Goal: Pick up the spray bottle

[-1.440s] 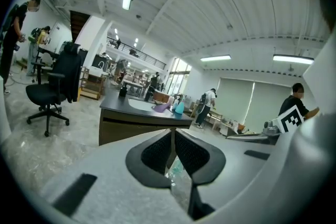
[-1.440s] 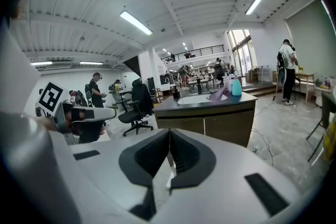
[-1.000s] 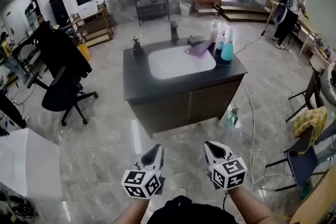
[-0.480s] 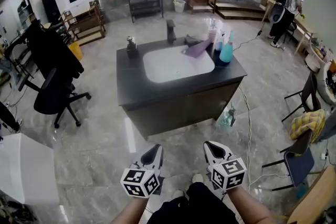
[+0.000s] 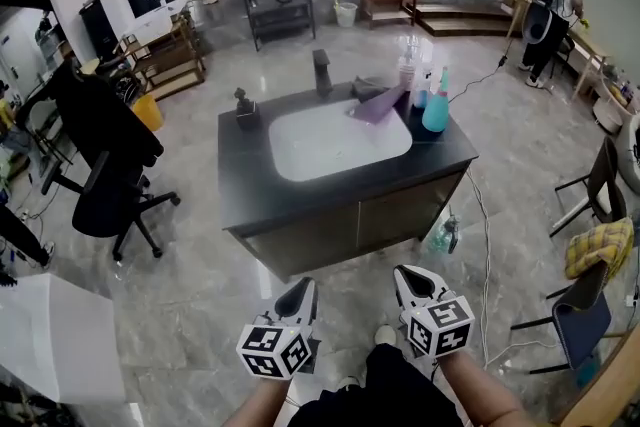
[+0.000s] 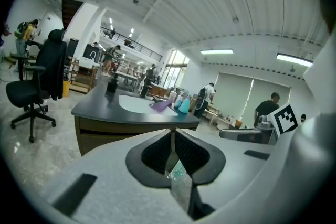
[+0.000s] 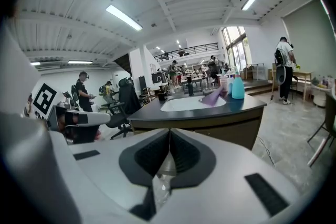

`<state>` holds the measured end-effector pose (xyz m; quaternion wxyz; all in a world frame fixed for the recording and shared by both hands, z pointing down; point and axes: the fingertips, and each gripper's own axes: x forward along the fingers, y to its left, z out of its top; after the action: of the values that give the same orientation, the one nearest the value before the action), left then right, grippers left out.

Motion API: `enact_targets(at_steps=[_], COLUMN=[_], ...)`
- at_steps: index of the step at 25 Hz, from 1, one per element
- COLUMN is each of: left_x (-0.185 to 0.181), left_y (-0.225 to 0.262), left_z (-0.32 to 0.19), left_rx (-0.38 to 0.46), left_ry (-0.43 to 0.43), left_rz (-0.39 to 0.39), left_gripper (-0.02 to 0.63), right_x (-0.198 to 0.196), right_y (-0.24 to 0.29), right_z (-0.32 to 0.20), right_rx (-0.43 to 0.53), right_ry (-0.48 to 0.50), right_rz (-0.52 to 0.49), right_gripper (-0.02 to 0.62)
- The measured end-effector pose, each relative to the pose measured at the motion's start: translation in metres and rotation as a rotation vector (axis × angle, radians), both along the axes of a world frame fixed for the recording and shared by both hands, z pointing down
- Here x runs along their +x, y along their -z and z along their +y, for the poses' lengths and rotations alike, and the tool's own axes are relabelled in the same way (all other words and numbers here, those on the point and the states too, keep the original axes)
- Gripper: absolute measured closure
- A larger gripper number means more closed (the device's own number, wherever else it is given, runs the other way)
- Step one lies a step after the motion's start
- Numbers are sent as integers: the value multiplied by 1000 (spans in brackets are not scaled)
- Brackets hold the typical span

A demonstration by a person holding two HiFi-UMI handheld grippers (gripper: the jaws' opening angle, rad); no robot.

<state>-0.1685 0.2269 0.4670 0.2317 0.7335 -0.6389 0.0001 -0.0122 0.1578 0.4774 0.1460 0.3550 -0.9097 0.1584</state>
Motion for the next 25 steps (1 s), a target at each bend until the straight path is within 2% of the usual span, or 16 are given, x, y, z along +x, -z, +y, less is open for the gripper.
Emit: enact_targets(at_steps=[9,20,25], left_x=[23,18,26], left_y=[5,1,1], left_z=[-79,-137,-167], left_rx=[-2,-20,-17], left_ry=[-28,22,23], left_rz=[7,6,8], left_gripper=[588,588,588], right_x=[17,17,23], right_y=[6,1,0], right_z=[-74,-146,-173], right_rx=[0,-13,-11], right_ry=[-4,13,23], right_rz=[6,2,7], right_gripper=[588,588,588])
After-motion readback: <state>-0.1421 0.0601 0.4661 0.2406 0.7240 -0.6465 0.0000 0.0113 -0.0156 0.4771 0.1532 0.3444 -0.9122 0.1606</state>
